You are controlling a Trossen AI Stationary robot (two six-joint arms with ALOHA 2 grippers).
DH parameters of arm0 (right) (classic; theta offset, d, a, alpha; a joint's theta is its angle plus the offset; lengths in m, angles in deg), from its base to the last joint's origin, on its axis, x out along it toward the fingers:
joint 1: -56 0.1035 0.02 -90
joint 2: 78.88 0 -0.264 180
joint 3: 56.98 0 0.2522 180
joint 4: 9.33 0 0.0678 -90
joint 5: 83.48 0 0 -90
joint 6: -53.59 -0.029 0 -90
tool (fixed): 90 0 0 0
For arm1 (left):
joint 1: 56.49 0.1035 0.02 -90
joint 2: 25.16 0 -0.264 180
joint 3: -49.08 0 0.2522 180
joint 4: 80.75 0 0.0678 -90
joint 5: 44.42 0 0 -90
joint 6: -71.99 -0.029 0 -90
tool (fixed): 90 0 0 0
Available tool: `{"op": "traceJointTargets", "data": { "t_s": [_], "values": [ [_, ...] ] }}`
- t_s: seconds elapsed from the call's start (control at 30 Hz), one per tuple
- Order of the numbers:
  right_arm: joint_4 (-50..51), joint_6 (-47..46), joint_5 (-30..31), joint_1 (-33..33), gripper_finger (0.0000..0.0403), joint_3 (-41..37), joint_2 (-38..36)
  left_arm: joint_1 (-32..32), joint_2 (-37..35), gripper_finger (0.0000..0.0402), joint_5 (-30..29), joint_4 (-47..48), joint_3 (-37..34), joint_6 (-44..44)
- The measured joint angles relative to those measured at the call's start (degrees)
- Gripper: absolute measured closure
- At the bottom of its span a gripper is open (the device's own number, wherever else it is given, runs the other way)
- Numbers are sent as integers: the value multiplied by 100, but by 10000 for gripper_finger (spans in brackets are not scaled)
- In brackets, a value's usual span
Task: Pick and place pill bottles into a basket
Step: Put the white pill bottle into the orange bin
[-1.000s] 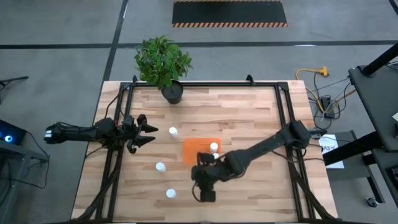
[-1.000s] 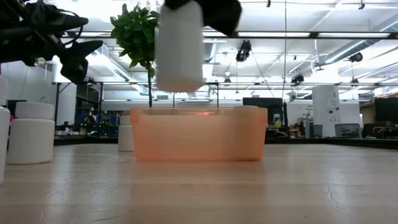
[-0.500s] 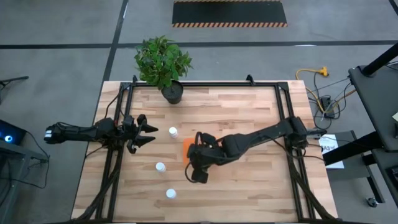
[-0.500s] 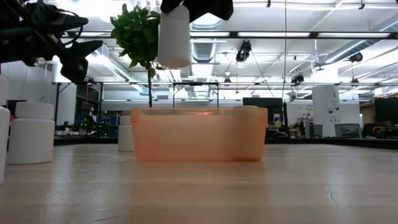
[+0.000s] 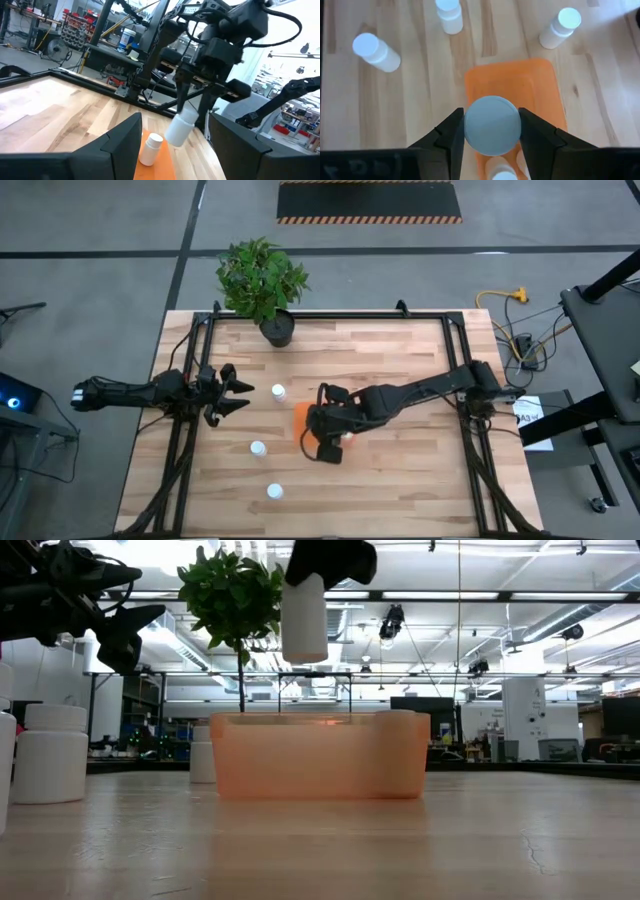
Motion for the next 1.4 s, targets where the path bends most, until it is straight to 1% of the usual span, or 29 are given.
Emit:
{"op": "traceJointTargets", "data": {
  "t_s": [0.17, 0.33, 0.43, 0.5, 0.63, 0.73, 0.8, 0.93, 1.03, 1.17, 1.4],
  "values": [
    [-654, 114, -71, -174, 264, -1011, -686, 1, 2, 189, -1, 2, 2, 0],
    [-1014, 162, -92, -309, 264, -2007, -1451, 0, 4, 189, -2, 6, 2, 0],
    [-1250, 282, -108, -339, 264, -2389, -1682, 2, 0, 189, -2, 6, 2, 0],
    [-1257, 362, -112, -359, 264, -2511, -1764, 0, 7, 189, -2, -4, 1, 0],
    [-1375, 554, -129, -414, 264, -2608, -1733, 0, 7, 189, -2, 0, 0, 0],
    [-1705, 772, -154, -444, 264, -2647, -1619, 2, 1, 189, 0, -4, 0, 0],
    [-1903, 849, -287, -481, 264, -2646, -1537, 0, 8, 189, 0, 3, 0, 0],
    [-1921, 899, -291, -592, 264, -2652, -1338, 2, 2, 189, 0, 5, 0, 0],
    [-2145, 962, -278, -665, 264, -2655, -1242, 2, 3, 189, -2, 5, 1, 0],
    [-2330, 973, -508, -750, 264, -2652, -1040, 2, 0, 189, -2, 2, 0, 0],
    [-2459, 1023, -516, -817, 264, -2703, -804, 2, 7, 189, -2, 4, 1, 0]
  ]
}}
